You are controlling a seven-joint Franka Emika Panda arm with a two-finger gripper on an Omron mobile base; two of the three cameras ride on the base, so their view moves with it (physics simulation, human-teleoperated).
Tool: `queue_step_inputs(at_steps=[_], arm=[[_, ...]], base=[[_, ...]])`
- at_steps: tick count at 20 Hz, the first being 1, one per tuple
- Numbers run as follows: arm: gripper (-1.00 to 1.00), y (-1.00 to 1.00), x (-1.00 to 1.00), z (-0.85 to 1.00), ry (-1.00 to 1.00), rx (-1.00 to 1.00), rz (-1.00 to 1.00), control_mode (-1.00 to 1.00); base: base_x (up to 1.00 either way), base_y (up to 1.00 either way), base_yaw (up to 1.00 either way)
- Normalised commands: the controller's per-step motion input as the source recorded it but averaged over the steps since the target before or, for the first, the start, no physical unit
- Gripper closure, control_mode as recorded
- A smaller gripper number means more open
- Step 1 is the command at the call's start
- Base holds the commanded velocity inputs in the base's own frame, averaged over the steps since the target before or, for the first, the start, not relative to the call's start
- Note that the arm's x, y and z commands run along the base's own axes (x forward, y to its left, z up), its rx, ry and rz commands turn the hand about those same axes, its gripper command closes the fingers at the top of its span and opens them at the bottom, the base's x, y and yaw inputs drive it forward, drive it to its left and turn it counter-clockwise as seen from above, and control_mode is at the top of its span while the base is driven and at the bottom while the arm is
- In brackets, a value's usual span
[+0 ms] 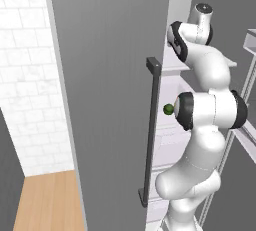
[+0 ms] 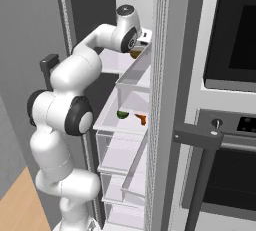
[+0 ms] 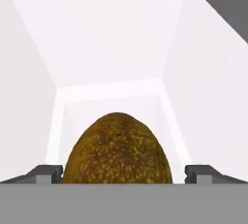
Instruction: Place one avocado and one chicken drumstick in each tupperware on the nearby counter, to pack two identical lunches.
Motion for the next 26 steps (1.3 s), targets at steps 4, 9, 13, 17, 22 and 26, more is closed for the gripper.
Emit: queue_step_inputs(at_steps=[4, 9, 13, 17, 22, 26], arm=[[1.0, 0.0, -0.18, -0.34, 0.03, 0.04, 0.0, -1.0], [1.0, 0.18, -0.35, -0.34, -0.05, 0.01, 0.0, -1.0], [1.0, 0.49, -0.69, -0.04, -0.19, -0.03, 0.0, -1.0], [1.0, 0.21, -0.98, 0.05, -0.03, 0.0, 0.0, -1.0], [1.0, 0.05, -1.0, 0.1, -0.05, 0.01, 0.0, -1.0], [1.0, 0.0, -1.0, 0.21, -0.14, 0.0, 0.0, -1.0]], base=[[0.0, 0.0, 0.0], [0.0, 0.0, 0.0], [0.0, 0.0, 0.0], [0.0, 0.0, 0.0], [0.0, 0.0, 0.0], [0.0, 0.0, 0.0]])
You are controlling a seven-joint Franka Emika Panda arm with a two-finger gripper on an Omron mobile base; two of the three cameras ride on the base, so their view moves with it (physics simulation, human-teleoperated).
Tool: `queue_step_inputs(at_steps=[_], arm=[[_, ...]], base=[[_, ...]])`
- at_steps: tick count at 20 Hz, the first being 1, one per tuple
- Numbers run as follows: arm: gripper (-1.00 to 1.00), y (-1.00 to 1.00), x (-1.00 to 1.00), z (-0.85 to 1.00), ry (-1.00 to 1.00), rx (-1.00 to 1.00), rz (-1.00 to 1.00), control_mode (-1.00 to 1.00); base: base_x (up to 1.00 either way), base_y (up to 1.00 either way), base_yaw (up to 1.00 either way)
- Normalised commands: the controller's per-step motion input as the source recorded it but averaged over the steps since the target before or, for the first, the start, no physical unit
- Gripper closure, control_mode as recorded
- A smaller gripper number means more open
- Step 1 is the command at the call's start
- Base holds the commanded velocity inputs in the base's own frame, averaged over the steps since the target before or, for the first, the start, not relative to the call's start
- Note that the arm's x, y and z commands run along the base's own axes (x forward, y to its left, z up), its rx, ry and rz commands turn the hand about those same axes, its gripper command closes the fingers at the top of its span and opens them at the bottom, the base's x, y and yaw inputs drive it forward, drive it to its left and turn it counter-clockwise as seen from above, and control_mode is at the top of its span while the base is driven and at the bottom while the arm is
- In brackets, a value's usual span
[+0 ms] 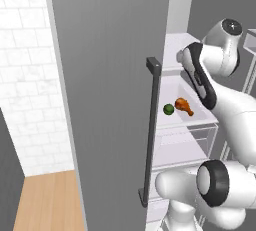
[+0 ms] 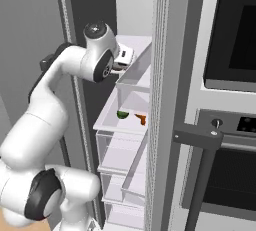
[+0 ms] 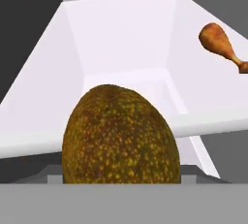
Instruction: Place one avocado and one chicken drumstick in each tupperware on the nearby counter, to pack two identical lunches.
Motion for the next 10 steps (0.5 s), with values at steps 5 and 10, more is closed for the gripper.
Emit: queue_step_inputs(at_steps=[5, 10], arm=[[1.0, 0.0, -1.0, 0.0, 0.0, 0.0, 0.0, -1.0], [1.0, 0.12, -1.0, -0.01, 0.0, 0.0, 0.0, -1.0]], base=[[0.0, 0.0, 0.0], [0.0, 0.0, 0.0]])
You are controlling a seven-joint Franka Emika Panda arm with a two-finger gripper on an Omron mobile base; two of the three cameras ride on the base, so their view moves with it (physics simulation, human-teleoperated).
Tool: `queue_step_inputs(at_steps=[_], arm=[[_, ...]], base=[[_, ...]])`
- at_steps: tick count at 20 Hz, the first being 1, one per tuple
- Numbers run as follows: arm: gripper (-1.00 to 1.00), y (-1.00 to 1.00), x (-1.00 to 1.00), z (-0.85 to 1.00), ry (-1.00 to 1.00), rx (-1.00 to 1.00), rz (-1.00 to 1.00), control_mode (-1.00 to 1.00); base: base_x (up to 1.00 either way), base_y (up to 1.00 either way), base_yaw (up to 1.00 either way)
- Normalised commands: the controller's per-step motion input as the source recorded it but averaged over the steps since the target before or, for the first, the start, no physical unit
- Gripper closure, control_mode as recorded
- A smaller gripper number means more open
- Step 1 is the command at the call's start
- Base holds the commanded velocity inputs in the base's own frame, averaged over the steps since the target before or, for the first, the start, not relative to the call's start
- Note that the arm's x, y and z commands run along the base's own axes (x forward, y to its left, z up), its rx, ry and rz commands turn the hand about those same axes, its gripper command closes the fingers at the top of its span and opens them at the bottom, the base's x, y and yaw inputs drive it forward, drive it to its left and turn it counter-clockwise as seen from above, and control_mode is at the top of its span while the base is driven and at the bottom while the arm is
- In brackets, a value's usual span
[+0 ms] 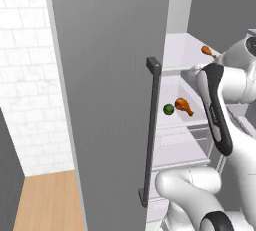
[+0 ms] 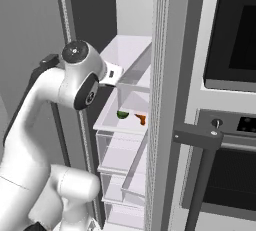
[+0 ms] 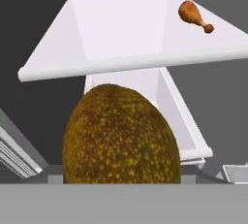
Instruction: Place one avocado and one chicken drumstick in each tupperware on the nearby counter, to pack two identical lunches.
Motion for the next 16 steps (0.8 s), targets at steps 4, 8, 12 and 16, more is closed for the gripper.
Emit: queue_step_inputs(at_steps=[4, 8, 12, 16], arm=[[1.0, 0.72, -0.96, -0.31, 0.1, -0.03, 0.03, -1.0], [1.0, 0.75, -0.81, -0.42, 0.14, -0.06, 0.06, -1.0], [1.0, 0.48, -0.46, -0.43, 0.12, -0.01, 0.04, -1.0], [1.0, 0.26, -0.19, -0.34, 0.03, 0.0, 0.04, -1.0]], base=[[0.0, 0.0, 0.0], [0.0, 0.0, 0.0], [0.0, 0.0, 0.0], [0.0, 0.0, 0.0]])
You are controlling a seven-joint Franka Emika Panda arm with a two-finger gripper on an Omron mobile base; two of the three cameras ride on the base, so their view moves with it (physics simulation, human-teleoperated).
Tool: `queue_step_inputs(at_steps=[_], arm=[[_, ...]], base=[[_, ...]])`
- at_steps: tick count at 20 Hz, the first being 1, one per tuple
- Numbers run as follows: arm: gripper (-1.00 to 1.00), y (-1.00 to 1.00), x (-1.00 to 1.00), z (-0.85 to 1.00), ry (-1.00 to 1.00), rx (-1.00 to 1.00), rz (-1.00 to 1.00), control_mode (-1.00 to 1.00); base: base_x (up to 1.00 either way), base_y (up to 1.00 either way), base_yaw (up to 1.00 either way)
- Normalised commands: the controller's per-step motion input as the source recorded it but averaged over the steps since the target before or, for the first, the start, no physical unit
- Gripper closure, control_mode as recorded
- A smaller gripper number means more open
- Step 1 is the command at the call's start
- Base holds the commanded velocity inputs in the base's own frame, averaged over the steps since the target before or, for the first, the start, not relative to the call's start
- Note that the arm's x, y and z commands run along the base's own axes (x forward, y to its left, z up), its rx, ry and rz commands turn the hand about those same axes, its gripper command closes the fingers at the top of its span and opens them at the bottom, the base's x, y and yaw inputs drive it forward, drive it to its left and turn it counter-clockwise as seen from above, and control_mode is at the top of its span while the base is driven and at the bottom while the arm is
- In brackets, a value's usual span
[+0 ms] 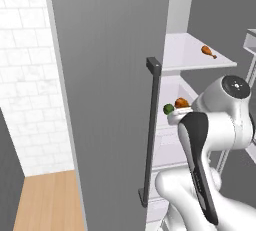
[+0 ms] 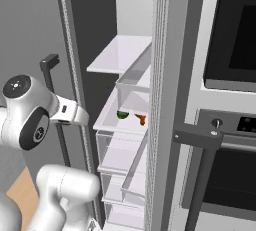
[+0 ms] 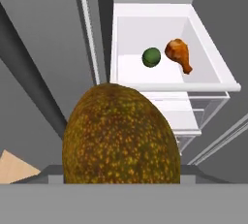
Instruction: Place one avocado and one chicken drumstick in each tupperware on the nearby counter, to pack two identical lunches.
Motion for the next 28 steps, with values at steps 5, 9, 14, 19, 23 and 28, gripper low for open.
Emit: queue_step_inputs(at_steps=[5, 9, 14, 19, 23, 28], arm=[[1.0, 0.0, -0.53, -0.39, 0.0, 0.0, 0.0, -1.0], [1.0, 0.0, -0.17, -0.06, 0.0, 0.0, 0.0, -1.0], [1.0, 0.0, 0.0, 0.0, 0.0, 0.0, 0.0, -1.0], [1.0, 0.0, -0.23, 0.0, -0.04, 0.0, 0.0, 1.0], [1.0, 0.0, 0.0, 0.0, 0.0, 0.0, 0.0, 1.0], [1.0, 0.0, 0.0, 0.0, 0.0, 0.0, 0.0, 1.0]], base=[[0.0, 0.0, 0.0], [0.0, 0.0, 0.0], [0.0, 0.0, 0.0], [-0.4, -0.03, -0.03], [-1.0, -0.09, -0.33], [-0.76, -0.24, -0.58]])
